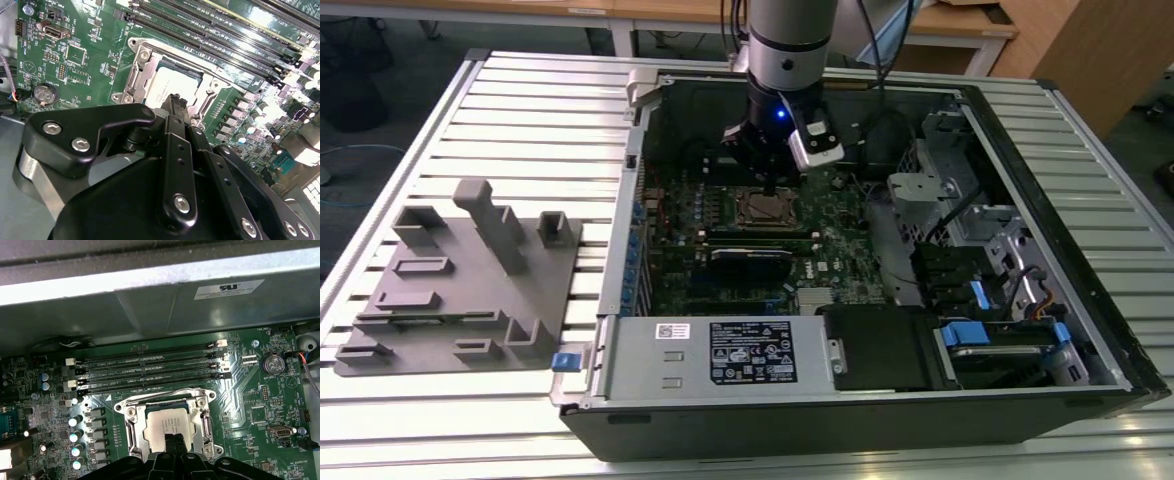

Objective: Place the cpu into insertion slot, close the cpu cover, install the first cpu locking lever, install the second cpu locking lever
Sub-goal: 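Install the second cpu locking lever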

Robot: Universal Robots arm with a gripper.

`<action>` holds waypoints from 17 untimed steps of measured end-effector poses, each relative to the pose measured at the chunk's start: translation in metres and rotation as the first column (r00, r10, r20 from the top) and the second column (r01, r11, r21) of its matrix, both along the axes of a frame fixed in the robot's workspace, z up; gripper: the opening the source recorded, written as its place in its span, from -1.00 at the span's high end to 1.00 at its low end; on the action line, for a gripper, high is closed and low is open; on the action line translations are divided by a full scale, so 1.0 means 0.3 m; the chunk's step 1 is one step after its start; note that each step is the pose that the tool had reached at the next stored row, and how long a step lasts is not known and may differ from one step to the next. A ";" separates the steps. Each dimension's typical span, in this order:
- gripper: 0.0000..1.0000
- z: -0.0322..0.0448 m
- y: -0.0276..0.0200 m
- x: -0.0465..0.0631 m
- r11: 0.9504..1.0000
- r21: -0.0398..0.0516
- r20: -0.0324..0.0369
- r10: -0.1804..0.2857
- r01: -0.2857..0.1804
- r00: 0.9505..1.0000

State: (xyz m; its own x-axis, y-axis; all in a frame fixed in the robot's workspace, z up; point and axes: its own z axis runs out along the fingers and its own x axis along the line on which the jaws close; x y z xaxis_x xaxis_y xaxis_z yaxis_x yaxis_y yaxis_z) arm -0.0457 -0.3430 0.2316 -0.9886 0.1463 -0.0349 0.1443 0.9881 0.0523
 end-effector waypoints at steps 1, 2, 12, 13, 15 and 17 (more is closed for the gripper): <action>0.80 0.000 0.000 0.000 1.000 0.000 0.000 0.000 0.000 1.000; 0.80 0.000 0.000 0.000 1.000 0.000 0.000 0.000 0.000 1.000; 0.80 0.022 0.000 0.000 1.000 0.000 0.000 0.000 0.000 1.000; 0.80 0.025 0.000 0.000 1.000 0.000 -0.001 0.000 0.000 1.000; 0.80 0.029 0.000 0.000 1.000 0.000 -0.001 0.000 0.000 1.000; 0.80 0.030 0.000 0.000 1.000 0.000 -0.001 0.000 0.000 1.000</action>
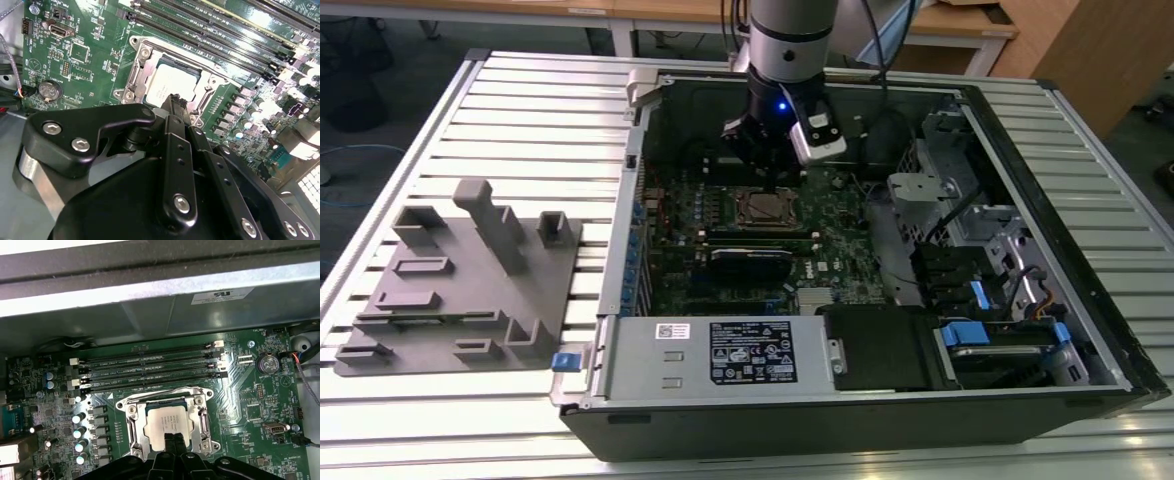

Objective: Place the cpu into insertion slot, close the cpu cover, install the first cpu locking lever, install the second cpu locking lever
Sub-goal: 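Install the second cpu locking lever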

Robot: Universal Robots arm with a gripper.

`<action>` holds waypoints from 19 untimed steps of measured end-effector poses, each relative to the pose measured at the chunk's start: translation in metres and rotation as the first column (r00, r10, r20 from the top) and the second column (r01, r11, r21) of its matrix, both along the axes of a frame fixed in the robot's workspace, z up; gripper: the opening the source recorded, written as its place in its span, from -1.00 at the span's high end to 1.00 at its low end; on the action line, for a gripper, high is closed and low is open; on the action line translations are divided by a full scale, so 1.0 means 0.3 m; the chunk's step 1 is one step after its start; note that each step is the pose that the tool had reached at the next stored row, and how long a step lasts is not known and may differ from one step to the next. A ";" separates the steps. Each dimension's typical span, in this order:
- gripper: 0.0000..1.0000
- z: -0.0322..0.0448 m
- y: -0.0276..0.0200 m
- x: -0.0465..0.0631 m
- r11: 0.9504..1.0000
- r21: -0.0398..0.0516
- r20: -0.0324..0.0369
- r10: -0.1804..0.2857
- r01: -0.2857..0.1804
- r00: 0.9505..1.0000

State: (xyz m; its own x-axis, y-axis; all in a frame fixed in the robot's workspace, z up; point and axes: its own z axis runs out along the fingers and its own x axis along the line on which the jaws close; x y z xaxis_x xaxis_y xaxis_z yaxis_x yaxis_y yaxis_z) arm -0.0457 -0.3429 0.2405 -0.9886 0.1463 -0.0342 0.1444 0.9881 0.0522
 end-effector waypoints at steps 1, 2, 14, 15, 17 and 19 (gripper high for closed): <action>0.80 0.000 0.000 0.000 1.000 0.000 0.000 0.000 0.000 1.000; 0.80 0.000 0.000 0.000 1.000 0.000 0.000 0.000 0.000 1.000; 0.80 0.000 -0.065 0.000 1.000 0.000 0.000 0.000 0.000 1.000; 0.80 0.001 -0.069 0.000 1.000 0.000 0.000 0.000 0.000 1.000; 0.80 0.001 -0.076 0.000 1.000 0.000 0.000 0.000 0.000 1.000; 0.80 0.001 -0.084 0.000 1.000 0.000 0.000 0.000 0.000 1.000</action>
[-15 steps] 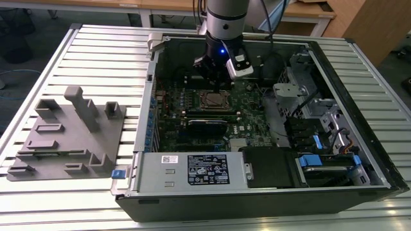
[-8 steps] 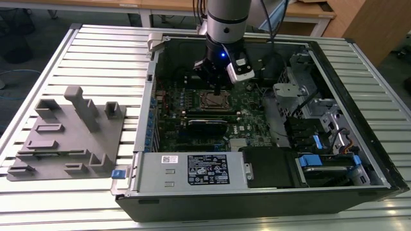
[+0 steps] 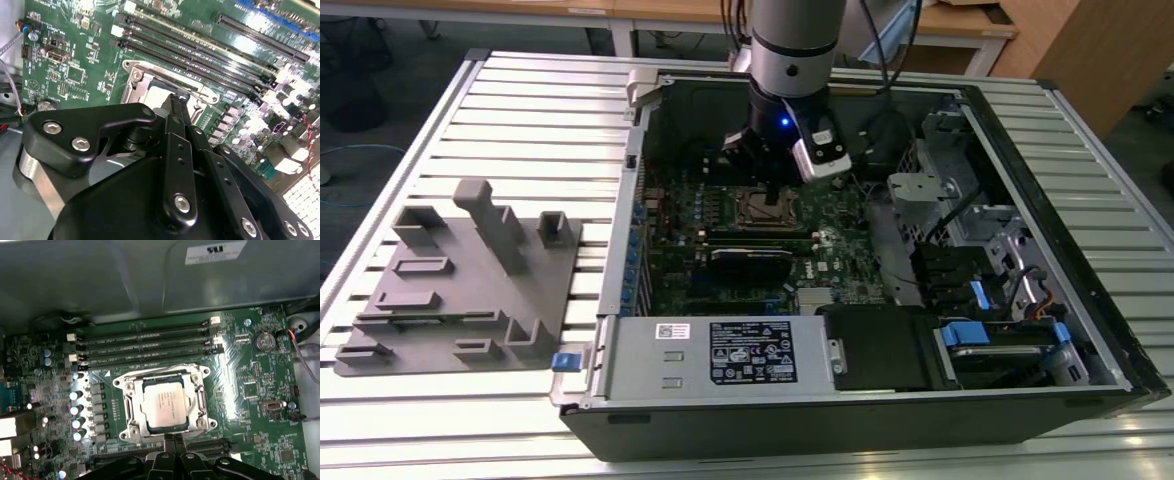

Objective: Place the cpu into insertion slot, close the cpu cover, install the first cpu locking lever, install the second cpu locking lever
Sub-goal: 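Install the second cpu locking lever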

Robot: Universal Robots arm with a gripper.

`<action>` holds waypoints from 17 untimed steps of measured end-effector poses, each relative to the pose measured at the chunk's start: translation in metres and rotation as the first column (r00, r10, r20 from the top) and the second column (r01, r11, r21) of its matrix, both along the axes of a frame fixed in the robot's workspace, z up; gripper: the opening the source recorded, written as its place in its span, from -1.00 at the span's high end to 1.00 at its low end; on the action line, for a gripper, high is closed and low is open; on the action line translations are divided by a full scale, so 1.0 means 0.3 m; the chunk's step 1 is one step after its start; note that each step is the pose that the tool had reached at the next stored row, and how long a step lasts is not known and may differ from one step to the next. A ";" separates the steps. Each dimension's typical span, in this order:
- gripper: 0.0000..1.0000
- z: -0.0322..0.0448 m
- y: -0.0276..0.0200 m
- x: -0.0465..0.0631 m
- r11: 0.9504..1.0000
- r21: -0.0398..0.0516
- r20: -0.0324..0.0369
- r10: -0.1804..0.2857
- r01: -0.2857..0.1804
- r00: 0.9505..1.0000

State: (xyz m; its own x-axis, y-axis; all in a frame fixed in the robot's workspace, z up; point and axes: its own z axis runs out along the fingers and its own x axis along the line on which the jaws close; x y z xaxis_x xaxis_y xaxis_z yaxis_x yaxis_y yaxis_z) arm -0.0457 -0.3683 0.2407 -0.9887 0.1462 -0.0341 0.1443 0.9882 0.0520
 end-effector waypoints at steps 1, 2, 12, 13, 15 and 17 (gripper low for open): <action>0.80 0.000 -0.004 0.000 1.000 0.000 0.000 0.000 0.000 1.000; 0.80 0.000 -0.008 0.000 1.000 0.000 0.000 0.000 0.000 1.000; 0.80 -0.001 -0.028 0.000 1.000 0.000 0.000 0.000 0.000 1.000; 0.80 -0.001 -0.028 0.000 1.000 0.000 0.000 0.000 0.000 1.000; 0.80 -0.001 -0.028 0.000 1.000 0.000 0.000 0.000 0.000 1.000; 0.80 -0.001 -0.028 -0.002 1.000 0.000 0.000 0.000 0.000 1.000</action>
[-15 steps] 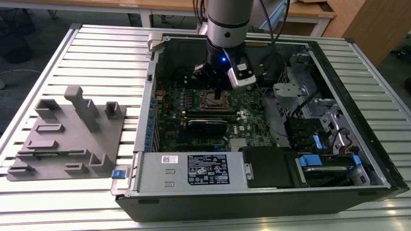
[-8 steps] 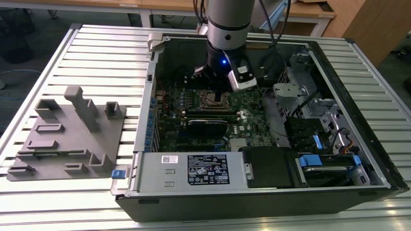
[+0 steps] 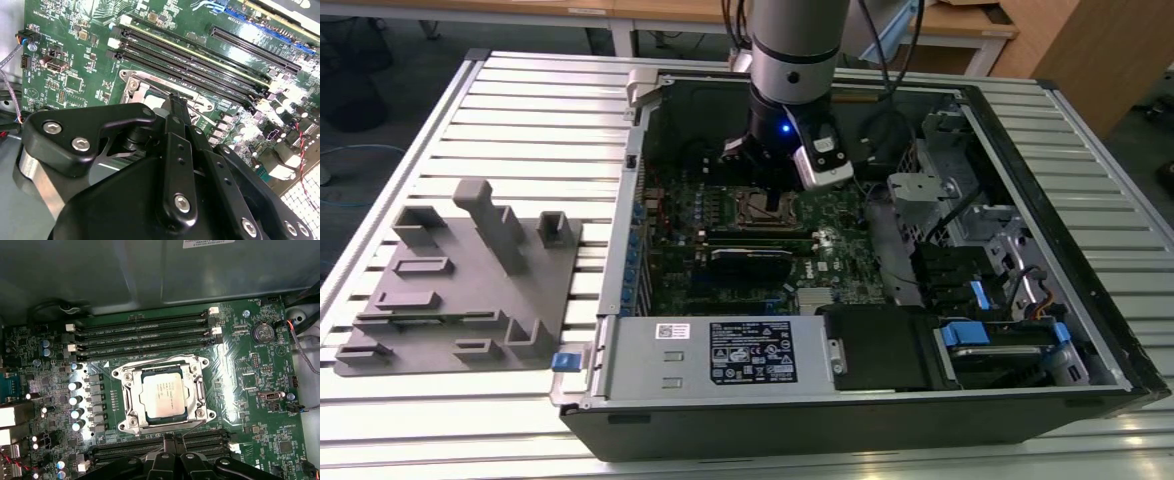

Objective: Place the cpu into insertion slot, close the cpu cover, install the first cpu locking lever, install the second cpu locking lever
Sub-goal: 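Install the second cpu locking lever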

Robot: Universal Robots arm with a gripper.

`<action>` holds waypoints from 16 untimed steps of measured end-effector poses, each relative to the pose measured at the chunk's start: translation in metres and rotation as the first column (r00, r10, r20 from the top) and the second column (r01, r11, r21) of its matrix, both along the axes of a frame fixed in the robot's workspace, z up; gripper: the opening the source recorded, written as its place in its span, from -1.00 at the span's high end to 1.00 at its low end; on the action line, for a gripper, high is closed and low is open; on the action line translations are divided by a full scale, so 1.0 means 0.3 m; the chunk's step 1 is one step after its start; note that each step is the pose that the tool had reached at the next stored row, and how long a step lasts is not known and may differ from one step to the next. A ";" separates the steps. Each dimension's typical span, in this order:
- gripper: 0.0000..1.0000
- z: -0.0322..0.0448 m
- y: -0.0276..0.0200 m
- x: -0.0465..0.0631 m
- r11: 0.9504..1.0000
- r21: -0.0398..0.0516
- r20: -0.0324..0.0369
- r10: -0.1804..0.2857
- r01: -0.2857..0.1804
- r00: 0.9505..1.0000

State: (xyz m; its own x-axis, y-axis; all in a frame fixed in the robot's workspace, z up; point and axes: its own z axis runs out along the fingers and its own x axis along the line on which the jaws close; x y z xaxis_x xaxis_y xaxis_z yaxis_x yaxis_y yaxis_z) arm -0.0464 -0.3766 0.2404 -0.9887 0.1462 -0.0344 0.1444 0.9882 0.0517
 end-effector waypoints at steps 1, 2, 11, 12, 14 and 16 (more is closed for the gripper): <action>0.80 -0.001 0.000 -0.004 1.000 0.000 0.000 0.000 0.000 1.000; 0.80 -0.002 0.000 -0.010 1.000 0.000 0.001 0.000 0.000 1.000; 0.80 -0.047 0.000 -0.032 1.000 -0.007 0.001 0.000 0.000 1.000; 0.80 -0.053 0.000 -0.033 1.000 -0.008 0.001 0.000 0.000 1.000; 0.80 -0.065 0.000 -0.037 1.000 -0.008 0.001 0.000 0.000 1.000; 0.80 -0.076 0.000 -0.040 1.000 -0.008 0.001 0.000 0.000 1.000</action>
State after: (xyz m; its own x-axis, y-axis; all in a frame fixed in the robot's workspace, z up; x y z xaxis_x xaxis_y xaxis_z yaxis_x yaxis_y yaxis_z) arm -0.0585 -0.3766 0.2176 -0.9886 0.1461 -0.0368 0.1444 0.9885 0.0437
